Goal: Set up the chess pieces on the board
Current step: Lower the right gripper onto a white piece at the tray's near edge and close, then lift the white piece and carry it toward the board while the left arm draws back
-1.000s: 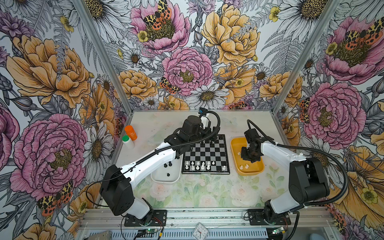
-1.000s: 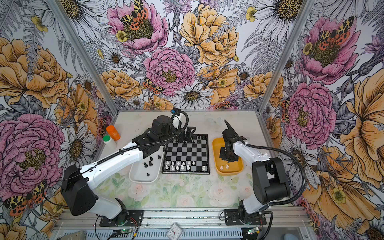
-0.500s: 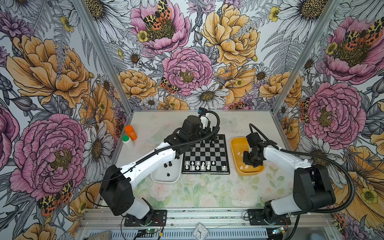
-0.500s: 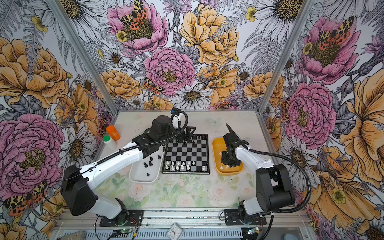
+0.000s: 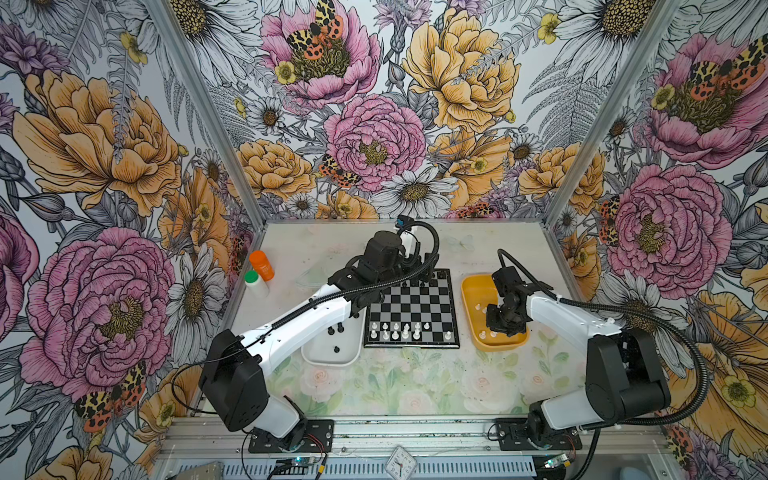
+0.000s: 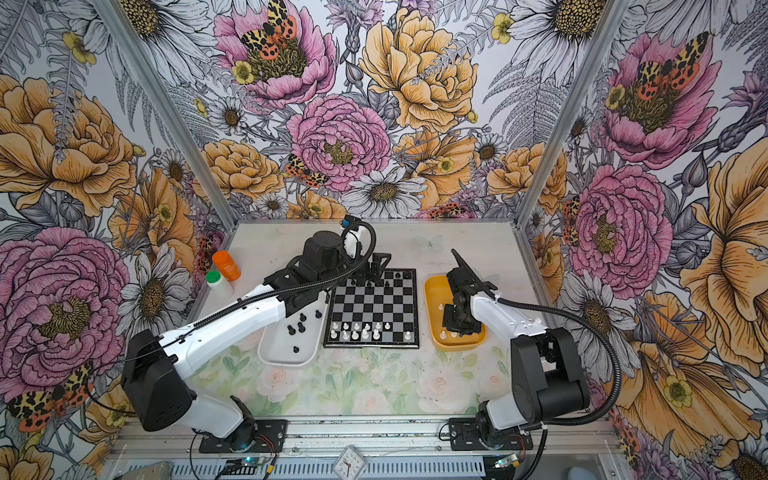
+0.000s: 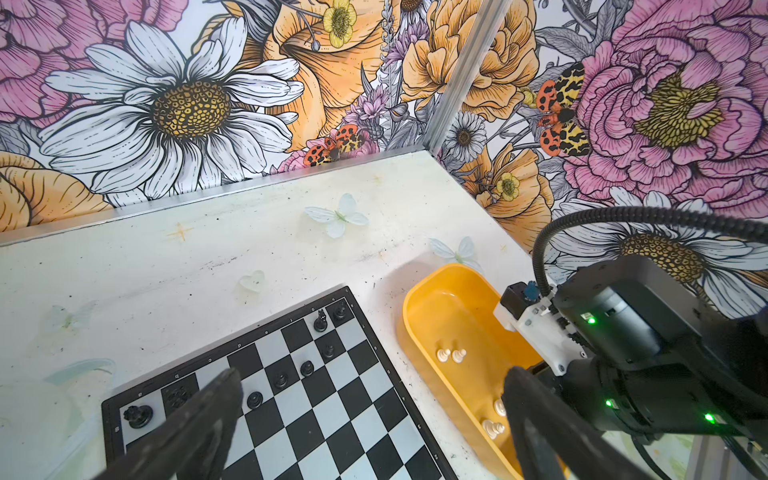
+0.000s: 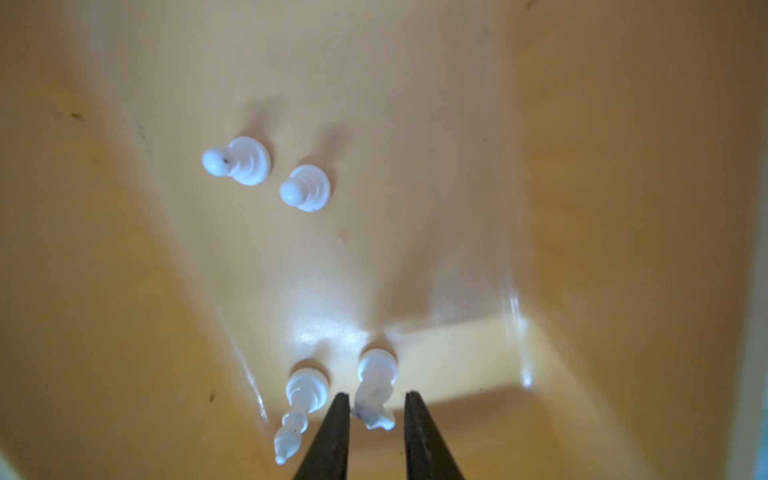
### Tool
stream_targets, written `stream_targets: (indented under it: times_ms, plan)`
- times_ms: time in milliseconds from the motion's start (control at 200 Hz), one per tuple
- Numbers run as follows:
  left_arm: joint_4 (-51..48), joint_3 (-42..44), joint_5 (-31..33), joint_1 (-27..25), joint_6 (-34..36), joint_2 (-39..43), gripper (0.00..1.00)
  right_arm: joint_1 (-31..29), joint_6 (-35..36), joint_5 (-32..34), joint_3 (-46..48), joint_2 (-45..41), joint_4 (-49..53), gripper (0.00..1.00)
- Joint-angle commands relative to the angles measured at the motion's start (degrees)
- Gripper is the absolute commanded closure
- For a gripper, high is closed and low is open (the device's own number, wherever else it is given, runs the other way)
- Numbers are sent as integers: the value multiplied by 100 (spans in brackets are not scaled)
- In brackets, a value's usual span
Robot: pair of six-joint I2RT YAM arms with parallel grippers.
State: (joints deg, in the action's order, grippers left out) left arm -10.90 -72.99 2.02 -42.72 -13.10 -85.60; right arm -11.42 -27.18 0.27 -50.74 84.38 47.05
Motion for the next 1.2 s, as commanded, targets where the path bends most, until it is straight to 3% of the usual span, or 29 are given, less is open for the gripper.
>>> stream_targets:
  times_ms: [0, 655, 1196]
  plan:
    - [-31, 65, -53, 42, -42, 160, 1, 16, 111, 79, 20, 109, -98, 75]
    - [-62, 89, 87, 44, -46, 176, 1, 16, 204, 122, -145, 360, -108, 92]
    - [-69, 283, 335, 64, -93, 422, 1, 4, 347, 188, -1301, -65, 845, 93]
